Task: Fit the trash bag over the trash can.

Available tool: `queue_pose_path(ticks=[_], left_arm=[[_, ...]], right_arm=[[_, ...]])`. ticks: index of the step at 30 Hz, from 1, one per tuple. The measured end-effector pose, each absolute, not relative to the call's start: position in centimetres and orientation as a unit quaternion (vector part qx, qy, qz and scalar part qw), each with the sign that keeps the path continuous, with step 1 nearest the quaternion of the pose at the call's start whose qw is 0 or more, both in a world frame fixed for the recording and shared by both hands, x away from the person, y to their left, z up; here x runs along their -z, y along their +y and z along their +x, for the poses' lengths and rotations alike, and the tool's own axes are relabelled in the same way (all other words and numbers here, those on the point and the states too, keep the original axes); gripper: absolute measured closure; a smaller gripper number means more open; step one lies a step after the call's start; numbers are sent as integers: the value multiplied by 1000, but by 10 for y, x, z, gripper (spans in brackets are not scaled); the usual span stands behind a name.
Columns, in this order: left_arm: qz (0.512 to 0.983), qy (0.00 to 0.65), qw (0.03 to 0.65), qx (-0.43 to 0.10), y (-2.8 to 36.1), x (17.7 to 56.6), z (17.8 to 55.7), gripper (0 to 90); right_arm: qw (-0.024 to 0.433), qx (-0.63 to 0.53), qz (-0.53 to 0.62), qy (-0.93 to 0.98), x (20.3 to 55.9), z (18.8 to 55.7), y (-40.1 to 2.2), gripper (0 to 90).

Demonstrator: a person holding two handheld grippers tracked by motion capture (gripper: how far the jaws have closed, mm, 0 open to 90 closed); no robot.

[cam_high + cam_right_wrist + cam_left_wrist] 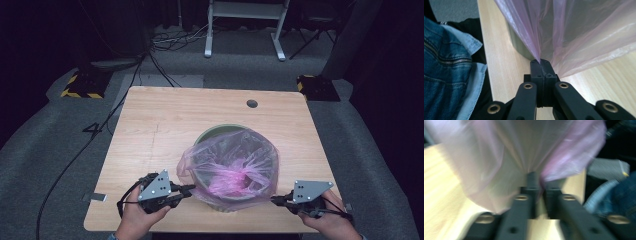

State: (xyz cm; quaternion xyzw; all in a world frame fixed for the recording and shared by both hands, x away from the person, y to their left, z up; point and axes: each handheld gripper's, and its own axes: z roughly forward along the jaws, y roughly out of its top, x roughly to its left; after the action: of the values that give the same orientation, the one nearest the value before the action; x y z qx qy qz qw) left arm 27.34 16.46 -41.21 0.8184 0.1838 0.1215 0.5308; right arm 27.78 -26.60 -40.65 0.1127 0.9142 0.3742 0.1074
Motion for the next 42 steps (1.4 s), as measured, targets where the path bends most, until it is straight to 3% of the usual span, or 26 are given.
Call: queue_pose_path(ticks=[2,4,5,6,8,10,16,24,30,31,33,37,38,40,41,42], left_arm=[[815,189,534,-122,171,410,272,666],[812,194,537,-122,176,407,268,595],[810,196,539,-121,179,406,265,541],[810,196,539,-121,179,406,265,500],[805,199,545,-127,187,401,261,461],[802,205,542,-143,197,394,257,382],[786,222,551,-169,211,378,261,341],[776,245,553,-178,210,376,275,345],[775,249,555,-172,200,376,286,350],[775,249,555,-170,198,376,290,393],[776,246,556,-166,197,376,293,511],[777,246,555,-163,192,375,302,612],[779,246,554,-162,191,374,304,681],[780,246,552,-163,189,375,309,738],[780,247,552,-164,189,375,311,758],[780,247,552,-164,189,375,311,788]], right_arm=[[107,-388,121,907,403,278,-271,879],[98,-403,137,900,403,279,-276,654],[99,-405,141,898,403,280,-279,599],[99,-405,141,898,403,280,-279,599],[96,-419,144,892,400,280,-287,506],[99,-444,151,878,391,281,-302,480],[145,-444,185,865,370,294,-311,453],[182,-469,210,839,334,321,-299,393],[175,-489,203,830,312,342,-280,378],[165,-494,202,830,308,353,-268,376],[162,-494,201,830,307,357,-264,375],[160,-477,197,842,311,379,-239,380],[153,-467,190,850,315,390,-227,440],[149,-459,175,858,318,397,-219,652],[148,-460,172,859,319,400,-216,706],[150,-461,168,859,318,403,-213,838]])
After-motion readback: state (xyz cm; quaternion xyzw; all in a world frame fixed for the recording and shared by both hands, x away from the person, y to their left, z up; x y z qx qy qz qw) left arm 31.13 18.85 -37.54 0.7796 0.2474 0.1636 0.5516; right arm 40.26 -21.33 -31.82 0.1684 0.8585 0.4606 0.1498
